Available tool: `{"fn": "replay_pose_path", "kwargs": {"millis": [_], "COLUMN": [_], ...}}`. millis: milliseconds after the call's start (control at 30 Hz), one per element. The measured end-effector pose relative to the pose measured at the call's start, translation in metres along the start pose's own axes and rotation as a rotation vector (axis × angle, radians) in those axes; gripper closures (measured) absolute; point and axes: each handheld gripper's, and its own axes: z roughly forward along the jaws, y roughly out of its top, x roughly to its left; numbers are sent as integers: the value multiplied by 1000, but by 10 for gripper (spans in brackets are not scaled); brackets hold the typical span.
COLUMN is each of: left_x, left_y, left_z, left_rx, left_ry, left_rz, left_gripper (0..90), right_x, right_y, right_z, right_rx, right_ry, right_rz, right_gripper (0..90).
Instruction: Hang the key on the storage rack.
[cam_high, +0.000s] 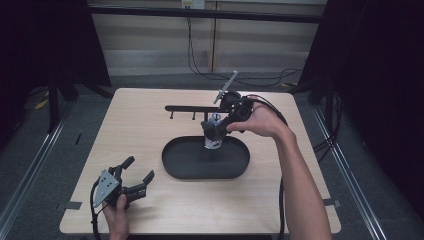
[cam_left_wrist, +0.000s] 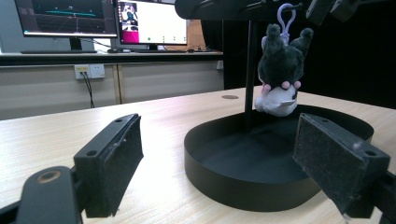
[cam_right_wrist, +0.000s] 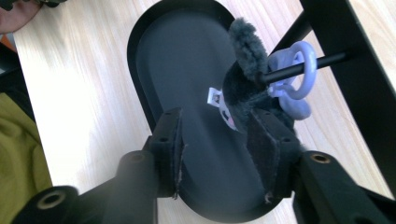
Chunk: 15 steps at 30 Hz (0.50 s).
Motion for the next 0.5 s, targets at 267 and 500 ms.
{"fn": "replay_pose_path", "kwargs": {"millis": [267, 500], "left_x": [0, 0], "left_y": [0, 0], "left_z": [0, 0], "left_rx": [0, 0], "left_ry": [0, 0], "left_rz": [0, 0], "left_gripper": [153, 153], "right_x": [14, 26], "right_y": [-11, -29], "right_z": [3, 7], "right_rx": [-82, -182], "right_ry": [4, 12], "right_rz": [-5, 24], "right_gripper": [537, 456]}}
